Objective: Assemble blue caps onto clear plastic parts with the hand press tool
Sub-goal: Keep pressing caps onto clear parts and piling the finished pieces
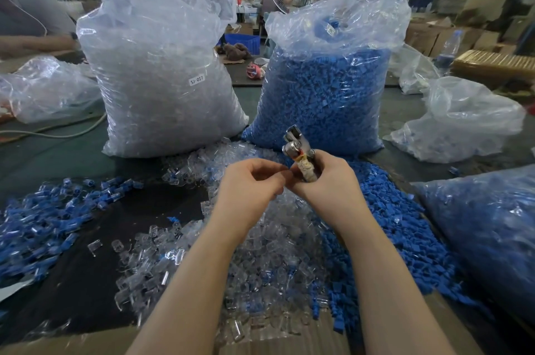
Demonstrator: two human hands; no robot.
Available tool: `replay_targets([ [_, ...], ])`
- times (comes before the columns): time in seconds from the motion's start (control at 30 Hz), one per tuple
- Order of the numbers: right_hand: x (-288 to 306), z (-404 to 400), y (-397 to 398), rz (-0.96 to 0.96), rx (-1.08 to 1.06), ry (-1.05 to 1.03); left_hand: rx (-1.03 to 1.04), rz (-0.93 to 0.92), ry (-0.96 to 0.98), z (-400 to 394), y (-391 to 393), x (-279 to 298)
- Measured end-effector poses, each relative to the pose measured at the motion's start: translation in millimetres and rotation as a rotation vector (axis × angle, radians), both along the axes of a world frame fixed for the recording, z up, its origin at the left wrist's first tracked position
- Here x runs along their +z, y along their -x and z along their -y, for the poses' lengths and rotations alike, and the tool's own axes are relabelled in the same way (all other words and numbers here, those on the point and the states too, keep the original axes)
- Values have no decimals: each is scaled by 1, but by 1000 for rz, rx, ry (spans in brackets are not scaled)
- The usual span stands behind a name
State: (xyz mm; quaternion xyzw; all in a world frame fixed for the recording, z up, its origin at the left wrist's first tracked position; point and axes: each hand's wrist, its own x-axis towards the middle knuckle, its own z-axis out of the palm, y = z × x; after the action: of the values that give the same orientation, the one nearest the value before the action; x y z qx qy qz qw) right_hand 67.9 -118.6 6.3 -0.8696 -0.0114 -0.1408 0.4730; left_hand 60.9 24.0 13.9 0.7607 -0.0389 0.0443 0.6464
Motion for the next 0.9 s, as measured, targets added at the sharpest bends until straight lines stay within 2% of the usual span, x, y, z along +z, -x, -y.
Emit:
replay_targets([
  [0.33, 2, 1, 0, 38, 93, -294, -9, 6, -9, -11, -4, -2],
  [0.57, 0, -1, -1, 55, 94, -298, -8, -26, 118, -9, -4, -2],
  [0.9, 1, -1, 0, 153, 98, -302, 143, -8, 145, -11, -6, -4],
])
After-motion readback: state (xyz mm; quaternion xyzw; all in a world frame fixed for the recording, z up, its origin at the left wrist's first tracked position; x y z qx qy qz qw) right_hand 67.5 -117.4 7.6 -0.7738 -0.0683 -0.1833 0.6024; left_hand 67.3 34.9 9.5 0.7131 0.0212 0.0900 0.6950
